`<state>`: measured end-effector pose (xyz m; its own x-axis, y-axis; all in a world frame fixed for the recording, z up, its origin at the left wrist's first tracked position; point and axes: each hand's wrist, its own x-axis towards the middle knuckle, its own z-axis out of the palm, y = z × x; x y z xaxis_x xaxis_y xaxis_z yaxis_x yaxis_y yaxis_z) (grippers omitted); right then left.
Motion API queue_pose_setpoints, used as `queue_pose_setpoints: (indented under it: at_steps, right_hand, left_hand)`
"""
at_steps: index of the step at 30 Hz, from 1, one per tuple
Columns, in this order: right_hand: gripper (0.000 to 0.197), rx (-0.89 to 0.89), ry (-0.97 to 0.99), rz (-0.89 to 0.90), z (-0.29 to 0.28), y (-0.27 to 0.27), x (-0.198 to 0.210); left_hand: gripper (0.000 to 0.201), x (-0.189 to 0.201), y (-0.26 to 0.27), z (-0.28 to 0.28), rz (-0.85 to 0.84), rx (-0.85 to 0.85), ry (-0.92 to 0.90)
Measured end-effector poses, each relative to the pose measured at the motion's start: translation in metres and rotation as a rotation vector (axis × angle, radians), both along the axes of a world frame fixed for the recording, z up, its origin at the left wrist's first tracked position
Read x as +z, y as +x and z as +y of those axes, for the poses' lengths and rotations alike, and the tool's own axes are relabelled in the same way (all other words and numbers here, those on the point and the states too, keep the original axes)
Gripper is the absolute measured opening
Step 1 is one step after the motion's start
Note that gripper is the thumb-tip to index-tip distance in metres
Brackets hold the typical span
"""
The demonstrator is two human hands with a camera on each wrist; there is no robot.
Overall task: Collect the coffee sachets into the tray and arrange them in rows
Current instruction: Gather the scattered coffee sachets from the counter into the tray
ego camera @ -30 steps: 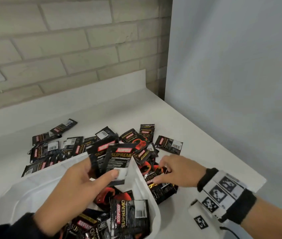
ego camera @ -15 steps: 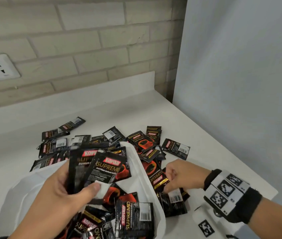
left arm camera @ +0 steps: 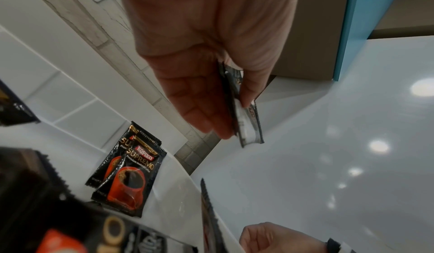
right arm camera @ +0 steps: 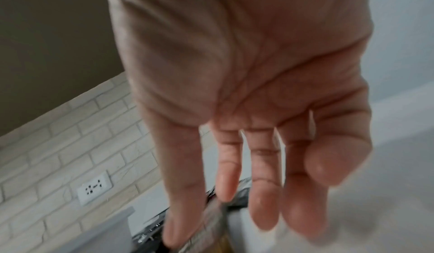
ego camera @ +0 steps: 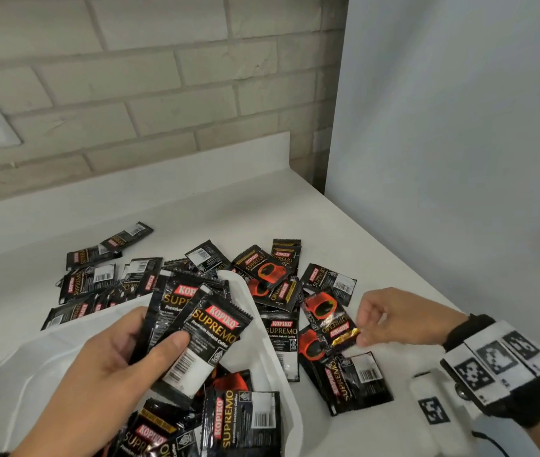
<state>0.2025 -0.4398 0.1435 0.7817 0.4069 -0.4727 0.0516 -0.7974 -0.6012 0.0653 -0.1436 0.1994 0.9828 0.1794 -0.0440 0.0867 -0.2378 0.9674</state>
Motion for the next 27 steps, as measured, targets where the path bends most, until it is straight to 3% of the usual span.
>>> queue_pose_setpoints:
  at_steps: [3,7,11,13,15,18,21,22,25,27]
  right_hand:
    - [0.038,0.012,-0.142,-0.121,0.008,0.002,0.000]
    - [0.059,0.172,-0.367,-0.248,0.034,0.000,-0.005]
    - [0.056,0.280,-0.447,-0.293,0.049,0.005,-0.011]
    - [0.047,0.316,-0.434,-0.236,0.051,0.010,-0.013]
    - [0.038,0.343,-0.394,-0.199,0.049,0.013,-0.011]
    - [0.033,0.311,-0.280,-0.173,0.043,0.021,0.002]
    - [0.030,0.256,-0.248,-0.261,0.038,0.044,0.009]
    - [0.026,0.259,-0.296,-0.285,0.037,0.052,0.007]
    - [0.029,0.260,-0.367,-0.293,0.040,0.064,-0.007]
    - [0.027,0.209,-0.297,-0.320,0.043,0.064,-0.013]
  left_hand:
    - [0.063,-0.004,0.003,-0.001,-0.024,0.006,0.027]
    - [0.007,-0.002,0.008,-0.009,-0.009,0.042,0.053]
    - [0.014,-0.005,0.012,-0.010,-0.015,0.038,0.092]
    - [0.006,-0.003,0.013,-0.012,0.000,0.032,0.048]
    - [0.043,-0.005,0.013,-0.010,-0.007,-0.018,0.086]
    - [0.026,-0.006,0.014,-0.007,0.006,0.027,0.088]
    - [0.055,-0.008,0.015,-0.002,-0.012,-0.023,0.130]
    - [0.054,-0.007,0.015,-0.003,-0.006,-0.017,0.134]
    - [0.013,-0.001,0.017,-0.006,-0.001,0.019,0.126]
    - [0.024,-0.003,0.017,-0.002,0.010,-0.039,0.147]
